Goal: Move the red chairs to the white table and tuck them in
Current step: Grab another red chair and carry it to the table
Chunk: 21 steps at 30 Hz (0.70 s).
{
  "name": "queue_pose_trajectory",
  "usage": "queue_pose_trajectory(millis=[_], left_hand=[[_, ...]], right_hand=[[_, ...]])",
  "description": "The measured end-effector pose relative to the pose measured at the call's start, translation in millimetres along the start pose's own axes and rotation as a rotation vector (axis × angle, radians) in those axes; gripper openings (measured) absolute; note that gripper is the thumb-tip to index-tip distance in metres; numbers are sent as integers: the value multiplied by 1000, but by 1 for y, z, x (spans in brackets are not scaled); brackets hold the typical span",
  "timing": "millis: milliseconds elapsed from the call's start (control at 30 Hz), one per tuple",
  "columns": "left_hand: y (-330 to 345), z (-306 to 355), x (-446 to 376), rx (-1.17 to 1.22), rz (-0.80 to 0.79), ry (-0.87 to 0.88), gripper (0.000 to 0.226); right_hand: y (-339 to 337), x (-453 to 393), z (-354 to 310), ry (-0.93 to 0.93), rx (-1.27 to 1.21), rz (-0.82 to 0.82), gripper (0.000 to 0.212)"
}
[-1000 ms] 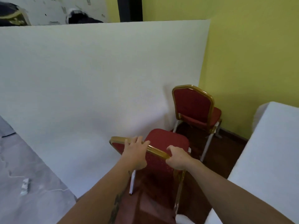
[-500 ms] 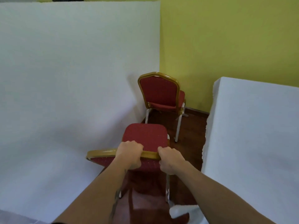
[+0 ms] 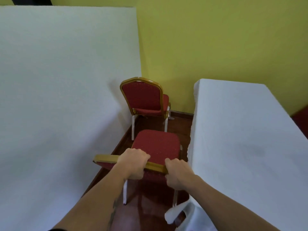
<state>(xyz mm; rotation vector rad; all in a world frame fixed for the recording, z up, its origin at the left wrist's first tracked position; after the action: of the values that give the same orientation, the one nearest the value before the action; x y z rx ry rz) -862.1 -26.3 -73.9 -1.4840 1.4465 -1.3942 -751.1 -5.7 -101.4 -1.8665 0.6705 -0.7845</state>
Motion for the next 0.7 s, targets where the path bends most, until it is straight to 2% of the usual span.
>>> queue_pose_trajectory(millis=[100,300,367,433,533,600,633,700], left_hand=[[-5,-3,-12,-17,39,81,20],[-7,-32,-35,-23,98,236,23],[-5,-46,-38,47,120,290,27],[1,-67,-38,227,95,294,34],[8,-110,-24,658,107,230,29],[8,-142,-6,983,257,122,14],[14,-163,3,1146,355,-9,16],[48,-200,24,1471,458,-406,23]], right_hand=[[-2,-1,3,86,-3,44,25],[-10,-28,-13,281,60,100,37],[-5,-42,-20,349,67,89,48],[4,-54,-19,427,45,55,51],[16,-54,-9,548,-130,81,36],[23,-48,-6,619,-270,125,27],[25,-46,-6,648,-299,129,25],[24,-45,-8,680,-327,133,24]])
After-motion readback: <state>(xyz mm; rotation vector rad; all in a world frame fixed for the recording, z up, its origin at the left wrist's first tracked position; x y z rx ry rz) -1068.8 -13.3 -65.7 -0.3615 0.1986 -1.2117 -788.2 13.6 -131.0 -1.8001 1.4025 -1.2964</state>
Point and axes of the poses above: each hand's wrist, its own x-axis away from the middle knuckle, its own y-axis out of the palm, z = x × y, the point moved 10 cm from there along -x, towards the middle knuckle, and after that the axes turned 6 degrees about -x, right-handed, at the moved point
